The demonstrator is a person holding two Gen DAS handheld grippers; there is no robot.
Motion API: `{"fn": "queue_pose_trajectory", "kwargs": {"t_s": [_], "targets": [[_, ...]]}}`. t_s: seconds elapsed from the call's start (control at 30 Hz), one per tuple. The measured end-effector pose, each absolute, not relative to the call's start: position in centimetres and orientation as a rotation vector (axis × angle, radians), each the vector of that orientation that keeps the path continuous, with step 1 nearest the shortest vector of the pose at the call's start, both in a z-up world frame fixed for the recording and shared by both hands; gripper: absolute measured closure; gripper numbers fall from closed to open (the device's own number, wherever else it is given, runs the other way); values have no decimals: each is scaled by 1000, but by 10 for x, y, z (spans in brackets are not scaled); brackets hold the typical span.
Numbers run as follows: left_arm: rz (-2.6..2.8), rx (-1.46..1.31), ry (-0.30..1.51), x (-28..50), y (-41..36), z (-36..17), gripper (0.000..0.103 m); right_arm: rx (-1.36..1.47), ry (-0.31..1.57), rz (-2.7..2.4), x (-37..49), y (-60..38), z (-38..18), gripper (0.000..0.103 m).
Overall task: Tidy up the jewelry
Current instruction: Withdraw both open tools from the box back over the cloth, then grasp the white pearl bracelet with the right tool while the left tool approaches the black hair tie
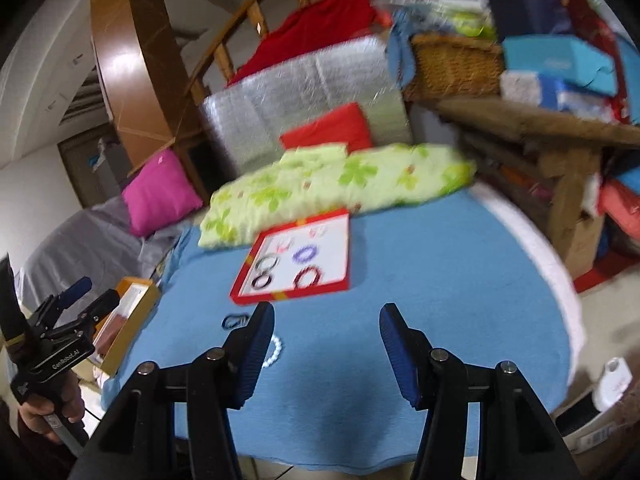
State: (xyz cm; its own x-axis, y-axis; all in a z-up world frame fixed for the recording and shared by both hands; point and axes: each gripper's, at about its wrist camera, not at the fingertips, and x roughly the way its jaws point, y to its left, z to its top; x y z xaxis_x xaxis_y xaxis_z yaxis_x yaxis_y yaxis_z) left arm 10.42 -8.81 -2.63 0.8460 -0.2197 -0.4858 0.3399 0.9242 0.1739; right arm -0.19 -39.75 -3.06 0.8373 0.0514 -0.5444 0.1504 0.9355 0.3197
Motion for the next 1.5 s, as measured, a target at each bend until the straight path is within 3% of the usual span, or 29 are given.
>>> {"fn": "queue_pose_trajectory", "kwargs": {"t_s": [0.27,0.5,0.87,1.07,1.5], "targets": [[-165,237,656,168,-22,-115,16,344,762,84,85,-364,-105,50],[-226,183,708,209,-28,-132,16,305,902,177,146,-320,-164,54],[-239,197,748,253,-62,-161,16,248,993,211,195,-290,-207,57],[-227,220,781,264,-69,-174,16,171,1034,181,209,-277,-224,89],[-265,273,776,266,-94,-175,16,250,984,91,208,-311,-211,93]]}}
